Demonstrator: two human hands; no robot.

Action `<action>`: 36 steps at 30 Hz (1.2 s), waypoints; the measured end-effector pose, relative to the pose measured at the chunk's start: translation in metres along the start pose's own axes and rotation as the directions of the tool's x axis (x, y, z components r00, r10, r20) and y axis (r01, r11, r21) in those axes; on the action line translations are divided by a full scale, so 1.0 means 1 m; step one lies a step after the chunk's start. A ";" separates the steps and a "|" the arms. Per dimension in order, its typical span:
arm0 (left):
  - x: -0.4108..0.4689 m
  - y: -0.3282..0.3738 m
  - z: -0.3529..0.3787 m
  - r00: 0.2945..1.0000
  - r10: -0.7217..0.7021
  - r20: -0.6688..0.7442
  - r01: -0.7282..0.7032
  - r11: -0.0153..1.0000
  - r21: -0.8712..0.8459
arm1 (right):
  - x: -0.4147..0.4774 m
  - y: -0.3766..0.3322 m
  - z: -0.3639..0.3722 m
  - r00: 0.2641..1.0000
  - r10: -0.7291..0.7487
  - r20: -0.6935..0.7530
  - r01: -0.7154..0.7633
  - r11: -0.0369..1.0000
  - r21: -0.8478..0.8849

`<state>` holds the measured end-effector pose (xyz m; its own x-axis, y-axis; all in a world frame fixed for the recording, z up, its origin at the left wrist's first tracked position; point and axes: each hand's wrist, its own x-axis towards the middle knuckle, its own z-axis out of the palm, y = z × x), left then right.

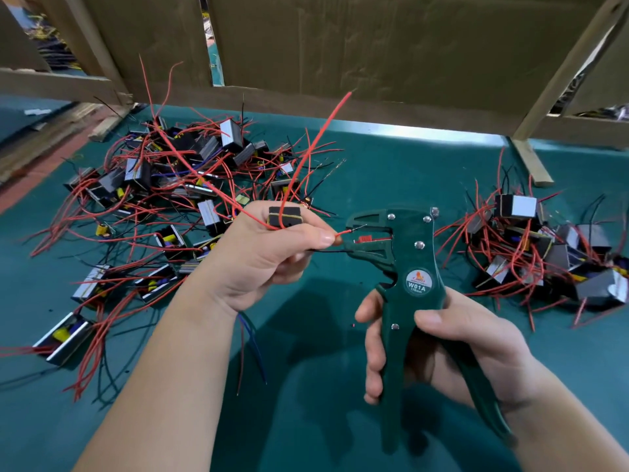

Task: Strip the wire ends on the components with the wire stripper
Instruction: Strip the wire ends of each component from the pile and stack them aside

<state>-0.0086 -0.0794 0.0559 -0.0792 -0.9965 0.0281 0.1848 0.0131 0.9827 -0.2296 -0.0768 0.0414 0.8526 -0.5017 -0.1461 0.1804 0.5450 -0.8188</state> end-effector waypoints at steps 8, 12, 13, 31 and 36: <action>-0.001 -0.001 -0.005 0.999 -0.038 0.012 0.036 0.995 0.096 | -0.001 0.001 -0.001 1.000 0.016 0.007 -0.015 0.999 -0.039; -0.002 0.000 -0.005 1.000 -0.013 0.027 0.011 0.997 0.081 | -0.001 0.002 -0.002 0.999 0.036 -0.032 -0.038 0.997 -0.063; -0.002 0.000 -0.005 1.000 -0.010 0.028 0.007 0.996 0.090 | 0.000 0.002 -0.001 0.998 0.040 -0.042 -0.043 0.997 -0.070; 0.001 -0.006 -0.009 1.000 -0.013 -0.025 0.017 0.984 0.177 | 0.007 0.011 0.015 0.963 -0.005 -0.271 0.012 1.000 0.024; 0.001 -0.010 -0.003 0.993 -0.117 -0.016 0.118 0.976 0.184 | 0.013 0.007 0.012 0.952 -0.032 -0.304 0.069 0.992 0.110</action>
<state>-0.0079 -0.0810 0.0460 -0.0849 -0.9923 -0.0897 -0.0087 -0.0893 0.9960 -0.2113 -0.0716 0.0409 0.6566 -0.6996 -0.2818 0.2912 0.5798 -0.7610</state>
